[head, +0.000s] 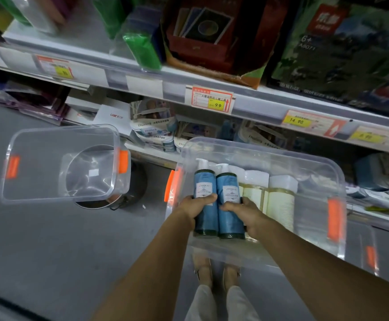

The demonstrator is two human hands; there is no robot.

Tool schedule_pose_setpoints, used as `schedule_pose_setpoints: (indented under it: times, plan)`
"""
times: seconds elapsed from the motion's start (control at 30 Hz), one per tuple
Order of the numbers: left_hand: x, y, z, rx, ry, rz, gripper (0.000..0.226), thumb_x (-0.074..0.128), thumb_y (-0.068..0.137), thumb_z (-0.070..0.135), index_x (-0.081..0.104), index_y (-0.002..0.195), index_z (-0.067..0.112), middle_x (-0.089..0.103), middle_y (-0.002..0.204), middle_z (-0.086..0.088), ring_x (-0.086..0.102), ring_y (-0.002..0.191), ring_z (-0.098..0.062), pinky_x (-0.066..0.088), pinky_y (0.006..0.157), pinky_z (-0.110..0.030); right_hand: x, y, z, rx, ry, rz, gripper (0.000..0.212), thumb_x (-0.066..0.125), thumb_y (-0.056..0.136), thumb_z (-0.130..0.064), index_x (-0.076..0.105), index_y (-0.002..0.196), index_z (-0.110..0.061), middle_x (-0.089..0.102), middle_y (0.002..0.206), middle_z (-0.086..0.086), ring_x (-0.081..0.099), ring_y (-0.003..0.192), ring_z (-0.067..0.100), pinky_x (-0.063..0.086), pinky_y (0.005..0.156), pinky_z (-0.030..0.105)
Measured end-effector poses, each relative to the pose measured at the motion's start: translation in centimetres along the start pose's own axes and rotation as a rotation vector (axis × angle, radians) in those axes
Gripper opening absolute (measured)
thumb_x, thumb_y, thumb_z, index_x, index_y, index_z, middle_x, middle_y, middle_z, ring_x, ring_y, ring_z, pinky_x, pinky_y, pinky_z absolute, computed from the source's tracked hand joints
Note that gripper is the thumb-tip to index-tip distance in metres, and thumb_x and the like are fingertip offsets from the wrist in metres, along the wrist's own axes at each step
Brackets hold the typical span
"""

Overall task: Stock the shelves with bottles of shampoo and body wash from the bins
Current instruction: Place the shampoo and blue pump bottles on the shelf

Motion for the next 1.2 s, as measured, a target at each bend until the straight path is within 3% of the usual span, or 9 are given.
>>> schedule_pose_setpoints:
  times: [0.1,0.27,0.43,0.6,0.7,0.83,1.0,1.1,1.2]
  plan:
    - [0.3,-2.0,0.2,0.015,-0.025,-0.042,0.045,0.082,0.081,0.019,0.062,0.119,0.010,0.072,0.102,-0.007,0.070,0.089,-0.023,0.057,0.071,-0.037,-0.6,-1.5,-0.2,-0.033,0.031,-0.033,0.065,0.081,0.072,-0.014,0.047,0.128,-0.017,0.065,0.115,0.008,0.066,0.099,0.025,0.056,0.088,0.043]
    - [0.2,-6.0,0.1,0.067,-0.039,-0.043,0.049,0.084,0.077,0.025,0.061,0.119,0.016,0.072,0.106,-0.005,0.069,0.096,-0.023,0.057,0.088,-0.042,-1.2,-5.8,-1.6,-0.088,0.027,-0.097,0.064,0.082,0.073,-0.010,0.046,0.126,-0.016,0.066,0.115,0.009,0.068,0.099,0.027,0.057,0.087,0.045]
    - [-0.1,-11.0,0.7,0.168,-0.137,-0.040,0.057,0.088,0.070,0.020,0.062,0.121,0.017,0.074,0.108,-0.006,0.070,0.100,-0.024,0.056,0.093,-0.046,-1.5,-11.0,-3.9,-0.190,0.011,-0.138,0.058,0.078,0.076,-0.005,0.047,0.124,-0.016,0.066,0.113,0.009,0.068,0.097,0.026,0.057,0.078,0.039]
    - [0.1,-16.9,3.9,0.301,-0.195,-0.067,0.066,0.089,0.067,0.015,0.059,0.125,0.023,0.073,0.112,-0.006,0.071,0.099,-0.024,0.058,0.079,-0.040,-1.5,-16.5,-7.1,-0.328,-0.006,-0.140,0.060,0.076,0.076,-0.002,0.043,0.125,-0.016,0.065,0.114,0.010,0.067,0.100,0.027,0.056,0.086,0.042]
    - [0.2,-20.2,6.0,0.379,-0.234,-0.078,0.060,0.084,0.075,0.011,0.055,0.127,0.018,0.071,0.114,-0.010,0.069,0.102,-0.028,0.057,0.086,-0.044,-1.6,-19.9,-9.4,-0.428,-0.008,-0.153,0.062,0.075,0.076,0.000,0.042,0.125,-0.019,0.064,0.113,0.009,0.067,0.100,0.026,0.056,0.084,0.041]
    - [0.6,-24.2,8.1,0.470,-0.343,-0.113,0.056,0.078,0.078,0.006,0.055,0.129,0.016,0.072,0.113,-0.014,0.071,0.098,-0.031,0.059,0.069,-0.042,-1.7,-24.3,-12.1,-0.576,-0.041,-0.122,0.061,0.077,0.073,-0.001,0.048,0.124,-0.017,0.067,0.108,0.006,0.068,0.096,0.022,0.057,0.077,0.037]
    - [1.7,-29.3,11.2,0.649,-0.385,-0.127,0.052,0.074,0.081,0.003,0.054,0.128,0.011,0.072,0.104,-0.014,0.072,0.086,-0.027,0.059,0.061,-0.038,-2.6,-29.4,-15.5,-0.722,-0.025,-0.133,0.052,0.075,0.075,0.002,0.052,0.118,-0.016,0.070,0.106,0.007,0.069,0.092,0.021,0.058,0.072,0.034]
    - [2.8,-32.2,13.0,0.751,-0.369,-0.144,0.044,0.071,0.082,0.001,0.055,0.122,0.012,0.072,0.100,-0.013,0.071,0.084,-0.026,0.060,0.063,-0.037,-3.3,-31.8,-17.3,-0.815,-0.002,-0.109,0.047,0.074,0.076,0.002,0.053,0.115,-0.014,0.069,0.110,0.011,0.069,0.096,0.025,0.058,0.085,0.042]
    - [3.8,-34.6,14.4,0.834,-0.360,-0.140,0.055,0.079,0.075,0.004,0.055,0.124,0.010,0.072,0.102,-0.014,0.071,0.086,-0.027,0.059,0.066,-0.038,-4.2,-33.8,-18.6,-0.891,0.045,-0.143,0.053,0.076,0.076,0.001,0.054,0.122,-0.011,0.071,0.109,0.011,0.070,0.097,0.025,0.059,0.083,0.041]
Point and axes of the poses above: each hand's wrist, its own y-axis towards the middle knuckle, its own x-axis out of the palm, z = x × y, the point moved 3 cm from there along y, towards the middle knuckle
